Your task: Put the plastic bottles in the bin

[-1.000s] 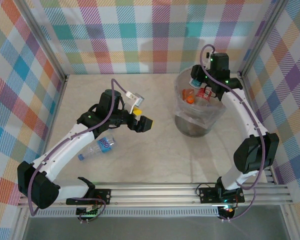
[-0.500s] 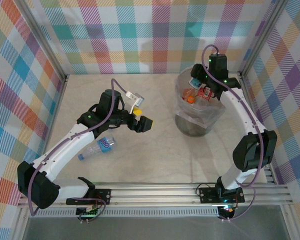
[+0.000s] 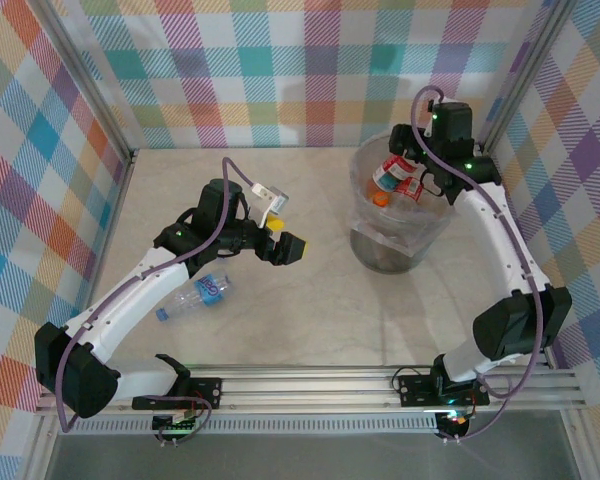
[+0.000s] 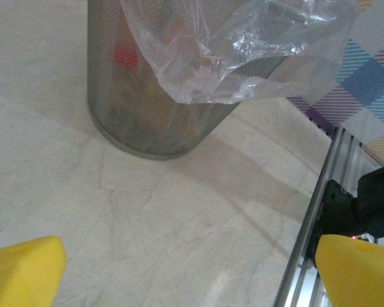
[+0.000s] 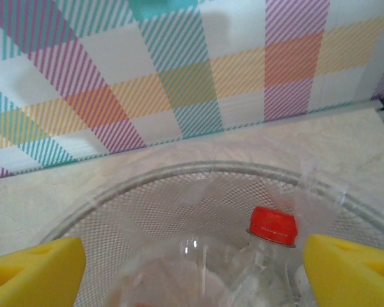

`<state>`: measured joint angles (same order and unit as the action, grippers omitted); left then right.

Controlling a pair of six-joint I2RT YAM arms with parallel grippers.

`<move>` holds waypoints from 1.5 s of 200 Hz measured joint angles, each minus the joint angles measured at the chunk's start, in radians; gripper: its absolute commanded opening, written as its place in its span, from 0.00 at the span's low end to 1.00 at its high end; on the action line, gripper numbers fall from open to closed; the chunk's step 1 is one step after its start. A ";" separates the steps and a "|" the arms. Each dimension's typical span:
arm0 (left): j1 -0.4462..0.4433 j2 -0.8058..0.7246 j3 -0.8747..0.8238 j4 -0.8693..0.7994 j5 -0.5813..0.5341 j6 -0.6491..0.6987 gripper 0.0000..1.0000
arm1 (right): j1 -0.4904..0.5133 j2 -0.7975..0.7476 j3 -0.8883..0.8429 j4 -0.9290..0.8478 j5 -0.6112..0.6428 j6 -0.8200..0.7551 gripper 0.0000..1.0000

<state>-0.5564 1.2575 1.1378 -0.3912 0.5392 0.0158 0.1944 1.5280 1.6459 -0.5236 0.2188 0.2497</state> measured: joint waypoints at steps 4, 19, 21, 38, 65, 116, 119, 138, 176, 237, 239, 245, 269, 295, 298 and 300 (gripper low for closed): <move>0.000 0.000 0.000 0.000 0.001 0.000 1.00 | 0.000 -0.002 0.006 -0.003 -0.003 -0.006 0.85; 0.000 0.000 0.000 0.000 0.002 0.000 1.00 | 0.000 -0.015 0.024 -0.026 -0.027 -0.036 0.81; 0.000 0.000 0.000 0.000 0.002 0.000 1.00 | 0.000 -0.016 0.025 -0.030 -0.031 -0.040 0.80; 0.000 0.000 0.000 0.000 0.002 0.000 1.00 | 0.000 -0.026 0.027 -0.056 -0.062 -0.067 0.73; 0.000 0.000 0.000 0.000 0.003 0.000 1.00 | 0.000 -0.027 0.024 -0.100 -0.106 -0.091 0.66; 0.000 0.000 0.000 0.000 0.015 0.000 1.00 | 0.000 -0.024 0.019 -0.116 -0.126 -0.122 0.56; 0.000 0.000 0.000 0.000 0.016 0.000 1.00 | -0.001 -0.021 0.020 -0.116 -0.126 -0.126 0.55; 0.000 0.000 0.000 0.000 0.018 0.000 1.00 | -0.003 0.004 0.039 -0.115 -0.127 -0.136 0.52; 0.000 0.000 0.000 0.000 0.020 0.000 1.00 | -0.004 0.091 0.101 -0.095 -0.121 -0.162 0.50; 0.000 0.000 0.000 -0.002 0.020 0.001 1.00 | -0.003 0.159 0.127 -0.025 -0.107 -0.200 0.46; 0.000 0.000 0.000 -0.002 0.019 0.001 1.00 | -0.003 0.160 0.127 -0.023 -0.107 -0.201 0.46; 0.000 0.000 0.000 -0.002 0.020 0.001 1.00 | -0.002 0.162 0.127 -0.015 -0.107 -0.206 0.46; -0.001 0.000 0.001 -0.003 0.019 0.001 1.00 | 0.010 0.166 0.117 0.011 -0.098 -0.216 0.49; -0.001 0.006 0.005 -0.002 0.017 0.001 1.00 | 0.021 0.174 0.108 0.031 -0.095 -0.240 0.51; -0.001 0.007 0.005 -0.002 0.017 0.000 1.00 | 0.022 0.177 0.107 0.034 -0.095 -0.246 0.51; -0.001 0.008 0.005 -0.003 0.017 0.000 1.00 | 0.023 0.178 0.107 0.035 -0.094 -0.249 0.51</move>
<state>-0.5571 1.2655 1.1431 -0.3939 0.5560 0.0162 0.2169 1.7061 1.7531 -0.4885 0.1246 0.0006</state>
